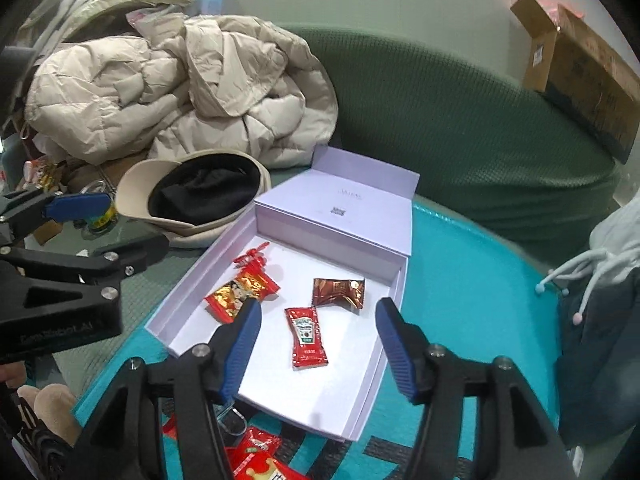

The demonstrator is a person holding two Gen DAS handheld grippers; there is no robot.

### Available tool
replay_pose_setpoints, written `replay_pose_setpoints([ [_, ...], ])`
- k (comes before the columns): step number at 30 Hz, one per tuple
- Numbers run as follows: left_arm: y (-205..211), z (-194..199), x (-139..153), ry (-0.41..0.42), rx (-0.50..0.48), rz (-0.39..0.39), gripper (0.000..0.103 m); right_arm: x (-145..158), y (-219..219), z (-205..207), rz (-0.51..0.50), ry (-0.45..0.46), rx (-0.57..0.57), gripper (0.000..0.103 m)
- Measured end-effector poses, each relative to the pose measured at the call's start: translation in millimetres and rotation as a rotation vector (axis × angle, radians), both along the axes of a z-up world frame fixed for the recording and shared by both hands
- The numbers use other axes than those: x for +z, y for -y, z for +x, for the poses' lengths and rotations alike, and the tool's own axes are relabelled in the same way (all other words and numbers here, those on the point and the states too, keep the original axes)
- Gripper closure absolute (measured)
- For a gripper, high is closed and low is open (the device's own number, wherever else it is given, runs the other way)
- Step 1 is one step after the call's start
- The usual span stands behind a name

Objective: Organize objects
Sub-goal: 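Withdraw both grippers from the box toward the red packets on the mat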

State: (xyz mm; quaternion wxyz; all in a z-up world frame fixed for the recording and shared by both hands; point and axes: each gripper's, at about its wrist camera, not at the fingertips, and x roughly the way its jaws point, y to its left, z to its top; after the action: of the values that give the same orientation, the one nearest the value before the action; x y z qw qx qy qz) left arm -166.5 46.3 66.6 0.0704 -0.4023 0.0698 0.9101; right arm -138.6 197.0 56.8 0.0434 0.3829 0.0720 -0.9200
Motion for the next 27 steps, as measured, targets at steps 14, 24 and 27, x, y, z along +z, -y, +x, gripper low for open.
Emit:
replay_pose_setpoints([
  [14, 15.2, 42.5, 15.2, -0.03, 0.056, -0.003, 0.025, 12.9, 3.0, 39.7, -0.004, -0.03, 0.012, 0.039],
  [24, 10.9, 65.5, 5.8, -0.004, 0.042, 0.005, 0.025, 5.7, 5.8, 66.4, -0.027, -0.015, 0.043, 0.039],
  [27, 8.3, 72.7, 1.8, 0.002, 0.043, 0.002, 0.025, 1.8, 4.4, 71.6, -0.035, -0.005, 0.045, 0.039],
])
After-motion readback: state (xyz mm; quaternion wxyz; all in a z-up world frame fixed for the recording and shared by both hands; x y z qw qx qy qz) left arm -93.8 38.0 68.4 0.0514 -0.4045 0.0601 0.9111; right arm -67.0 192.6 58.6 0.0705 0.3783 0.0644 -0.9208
